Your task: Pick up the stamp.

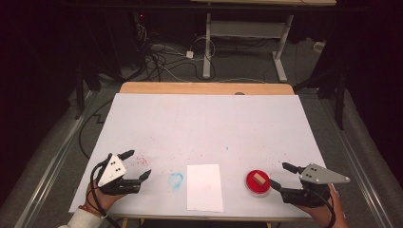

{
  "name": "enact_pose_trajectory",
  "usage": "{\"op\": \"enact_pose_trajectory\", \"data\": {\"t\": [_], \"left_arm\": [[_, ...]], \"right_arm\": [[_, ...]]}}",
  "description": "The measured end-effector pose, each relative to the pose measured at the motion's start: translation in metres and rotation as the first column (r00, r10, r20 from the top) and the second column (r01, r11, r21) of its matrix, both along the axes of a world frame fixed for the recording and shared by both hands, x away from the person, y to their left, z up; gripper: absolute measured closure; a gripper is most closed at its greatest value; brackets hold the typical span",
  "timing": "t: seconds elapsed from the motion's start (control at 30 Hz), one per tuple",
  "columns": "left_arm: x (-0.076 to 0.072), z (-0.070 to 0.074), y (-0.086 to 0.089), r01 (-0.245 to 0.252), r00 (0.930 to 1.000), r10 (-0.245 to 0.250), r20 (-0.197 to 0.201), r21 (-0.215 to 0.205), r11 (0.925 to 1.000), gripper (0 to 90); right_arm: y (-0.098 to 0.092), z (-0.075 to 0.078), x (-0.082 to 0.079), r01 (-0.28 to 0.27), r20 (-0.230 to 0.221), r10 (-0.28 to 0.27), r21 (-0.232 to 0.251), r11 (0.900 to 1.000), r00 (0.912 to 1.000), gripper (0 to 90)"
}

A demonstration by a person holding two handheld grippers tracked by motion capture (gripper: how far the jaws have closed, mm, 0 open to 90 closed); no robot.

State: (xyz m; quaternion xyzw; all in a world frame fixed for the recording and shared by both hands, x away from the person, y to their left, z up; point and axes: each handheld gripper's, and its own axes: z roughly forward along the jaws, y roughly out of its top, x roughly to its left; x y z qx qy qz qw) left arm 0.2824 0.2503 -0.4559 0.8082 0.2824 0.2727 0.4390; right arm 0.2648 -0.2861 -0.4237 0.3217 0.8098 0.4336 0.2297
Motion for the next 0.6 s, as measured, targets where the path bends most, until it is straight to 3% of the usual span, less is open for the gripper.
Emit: {"op": "enact_pose_trajectory", "data": {"t": [0.1,0.17,0.27,0.37,0.6], "left_arm": [[0.002,-0.001,-0.001,0.002,1.0,-0.002,-0.001,0.013,0.9999,14.2],[0.002,-0.003,-0.003,0.0,0.9997,0.0,-0.023,0.018,0.9998,14.2],[0.002,-0.003,-0.004,0.007,0.9996,-0.007,-0.028,0.029,0.9995,14.2],[0.003,-0.004,-0.005,0.007,0.9995,-0.006,-0.03,0.027,0.9996,14.2],[0.004,-0.005,-0.005,0.005,0.9991,-0.004,-0.043,0.032,0.9995,14.2]], "right_arm": [[0.005,0.0,0.003,-0.005,-0.027,0.004,-0.031,0.999,0.9996,30.6],[0.01,0.0,0.005,-0.003,-0.05,0.0,-0.052,0.999,0.9988,32.2],[0.016,0.0,0.008,0.001,-0.075,-0.011,-0.121,0.993,0.9971,34.9],[0.021,0.001,0.012,-0.003,-0.127,-0.012,-0.115,0.993,0.9919,39.3],[0.037,-0.001,0.022,-0.028,-0.202,-0.005,-0.161,0.987,0.9793,47.9]]}}
